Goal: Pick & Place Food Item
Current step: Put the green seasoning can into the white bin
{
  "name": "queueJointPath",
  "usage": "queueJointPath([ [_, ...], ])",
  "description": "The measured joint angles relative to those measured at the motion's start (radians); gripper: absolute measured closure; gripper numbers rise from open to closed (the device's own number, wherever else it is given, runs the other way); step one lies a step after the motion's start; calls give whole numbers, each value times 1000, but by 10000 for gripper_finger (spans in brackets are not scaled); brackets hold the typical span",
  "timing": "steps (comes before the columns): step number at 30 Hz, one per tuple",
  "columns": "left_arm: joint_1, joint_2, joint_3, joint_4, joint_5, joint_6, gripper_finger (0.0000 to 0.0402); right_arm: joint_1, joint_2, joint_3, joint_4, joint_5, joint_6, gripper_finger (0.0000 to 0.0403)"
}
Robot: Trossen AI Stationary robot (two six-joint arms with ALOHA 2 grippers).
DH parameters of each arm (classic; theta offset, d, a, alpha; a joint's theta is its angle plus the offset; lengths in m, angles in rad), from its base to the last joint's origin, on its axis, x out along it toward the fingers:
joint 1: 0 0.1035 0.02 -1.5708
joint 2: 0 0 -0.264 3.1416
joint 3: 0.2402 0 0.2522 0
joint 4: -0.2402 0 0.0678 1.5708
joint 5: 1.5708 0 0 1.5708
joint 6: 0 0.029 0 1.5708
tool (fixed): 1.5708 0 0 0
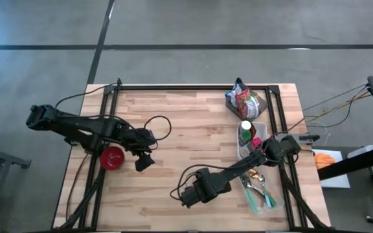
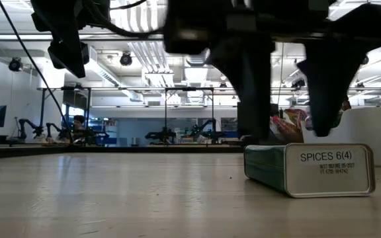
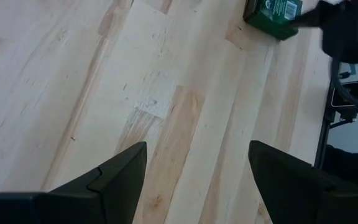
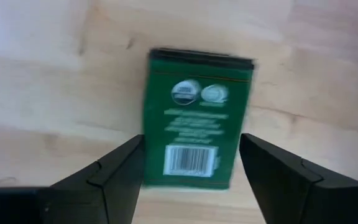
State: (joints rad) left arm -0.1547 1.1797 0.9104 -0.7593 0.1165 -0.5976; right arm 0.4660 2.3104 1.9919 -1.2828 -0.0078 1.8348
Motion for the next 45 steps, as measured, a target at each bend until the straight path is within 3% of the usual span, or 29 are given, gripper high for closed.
queueJointPath([
  [3,0,0,0,0,0,0,119,-1,0,-3,-4,4,51,146],
  [8,0,0,0,0,0,22,119,-2,-3,16,3,10,-50,146],
  [15,0,0,0,0,0,23,119,-8,-4,11,-8,33,-49,146],
  [20,0,0,0,0,0,25,119,-21,-4,6,-14,-38,-62,146],
  [28,0,0,0,0,0,30,119,-24,-3,1,-10,-67,-92,143],
  [33,0,0,0,2,0,48,119,-24,-3,-2,-4,-104,-83,109],
  [37,0,0,0,8,0,48,119,-24,-2,-5,7,-64,-33,76],
  [45,0,0,0,8,0,48,119,-24,-2,-6,55,-40,-81,34],
])
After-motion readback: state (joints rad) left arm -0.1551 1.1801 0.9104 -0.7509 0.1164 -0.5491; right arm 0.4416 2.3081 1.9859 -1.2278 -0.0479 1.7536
